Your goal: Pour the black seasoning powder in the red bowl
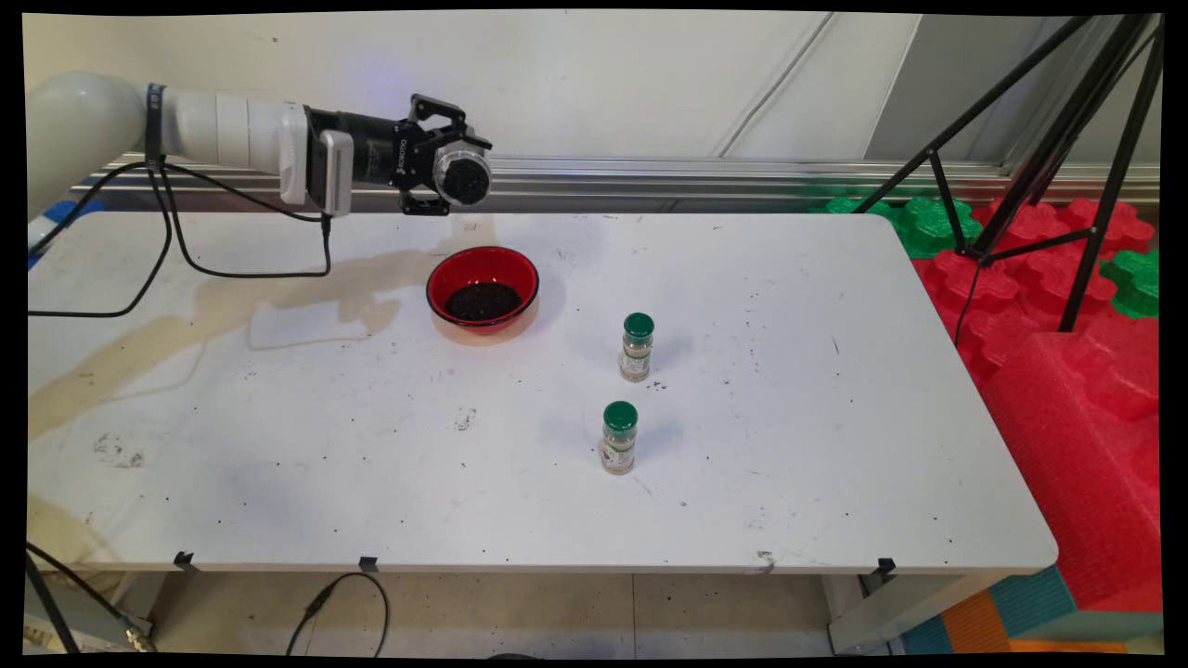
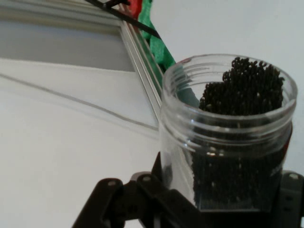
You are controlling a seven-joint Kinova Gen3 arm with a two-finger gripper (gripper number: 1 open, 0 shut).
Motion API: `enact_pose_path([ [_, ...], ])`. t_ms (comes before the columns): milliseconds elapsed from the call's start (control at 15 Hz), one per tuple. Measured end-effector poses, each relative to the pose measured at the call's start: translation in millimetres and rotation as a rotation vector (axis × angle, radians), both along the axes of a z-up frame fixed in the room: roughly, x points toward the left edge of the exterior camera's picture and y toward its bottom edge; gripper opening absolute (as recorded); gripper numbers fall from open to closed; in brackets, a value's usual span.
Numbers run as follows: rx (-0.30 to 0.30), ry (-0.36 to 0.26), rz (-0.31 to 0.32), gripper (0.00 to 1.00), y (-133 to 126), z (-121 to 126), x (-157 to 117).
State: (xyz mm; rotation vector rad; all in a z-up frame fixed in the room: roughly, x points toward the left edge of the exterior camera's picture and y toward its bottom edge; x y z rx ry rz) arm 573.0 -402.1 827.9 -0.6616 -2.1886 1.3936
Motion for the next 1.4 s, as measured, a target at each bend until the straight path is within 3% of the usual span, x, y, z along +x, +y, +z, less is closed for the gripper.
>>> enact_pose_path([
  [533, 0.236, 0.295, 0.097, 0.0, 12, 19, 2],
  [1133, 0.46, 0.571, 0.193, 0.0, 23, 39, 2],
  [1400, 0.585, 0.703, 0.229, 0.0, 29, 48, 1],
])
